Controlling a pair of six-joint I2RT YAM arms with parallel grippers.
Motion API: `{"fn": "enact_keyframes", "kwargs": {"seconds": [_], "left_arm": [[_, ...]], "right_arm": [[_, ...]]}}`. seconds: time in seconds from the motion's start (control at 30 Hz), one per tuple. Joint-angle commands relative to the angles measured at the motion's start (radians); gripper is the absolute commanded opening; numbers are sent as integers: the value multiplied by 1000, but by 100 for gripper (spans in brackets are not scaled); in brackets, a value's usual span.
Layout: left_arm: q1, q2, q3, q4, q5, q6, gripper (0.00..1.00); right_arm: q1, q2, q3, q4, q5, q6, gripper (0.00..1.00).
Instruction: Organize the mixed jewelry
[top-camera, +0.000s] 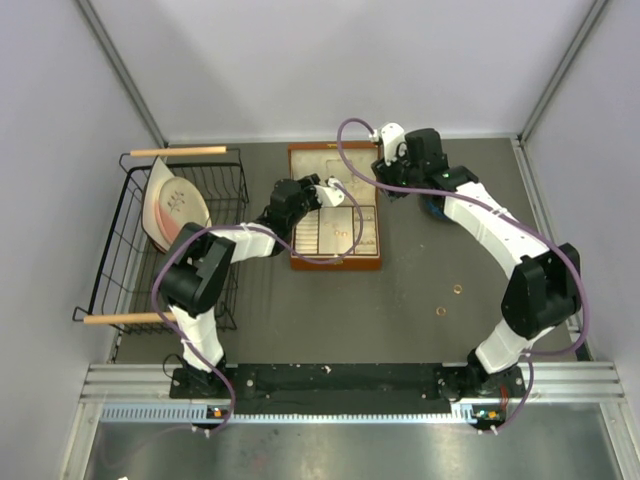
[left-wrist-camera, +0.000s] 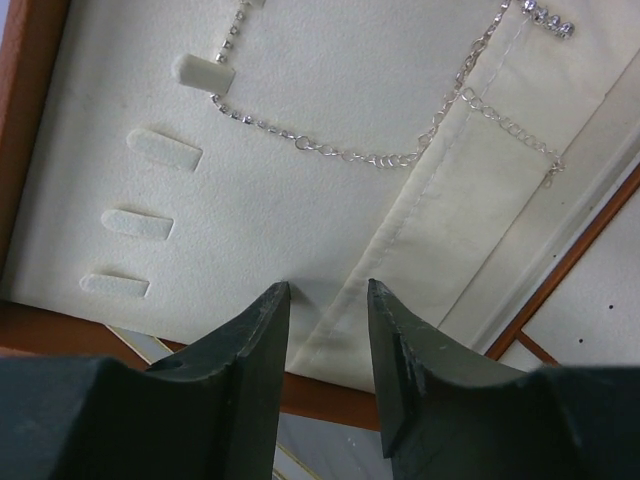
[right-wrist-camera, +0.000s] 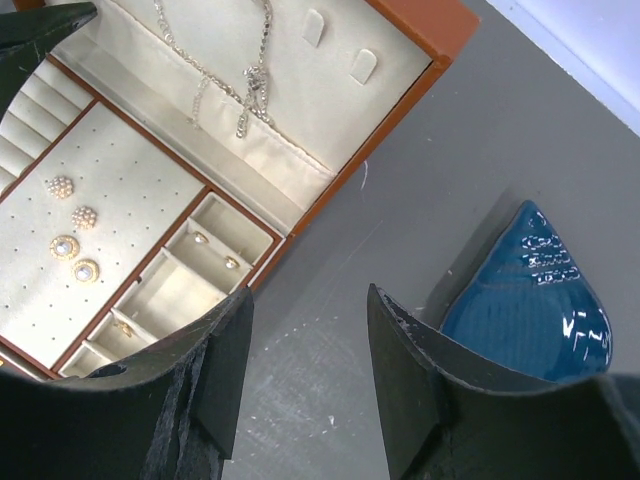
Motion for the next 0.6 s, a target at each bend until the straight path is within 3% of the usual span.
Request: {"fn": "enact_keyframes", "kwargs": {"seconds": [0.0,0.27,0.43,0.57], "left_arm": [[4,31,-8,15,-1,6,41],[3,28,-5,-20,9,-17,22],[3,-10,-23,-35,51,-34,1],[3,-49,-42,-46,68,-47,0]], "right_arm": [[-4,1,50,19,-20,14,50],[-5,7,56,20,-15,12,50],[-11,6,46,23,-18,12,50],[-14,3,35,29,-20,12,50]]}}
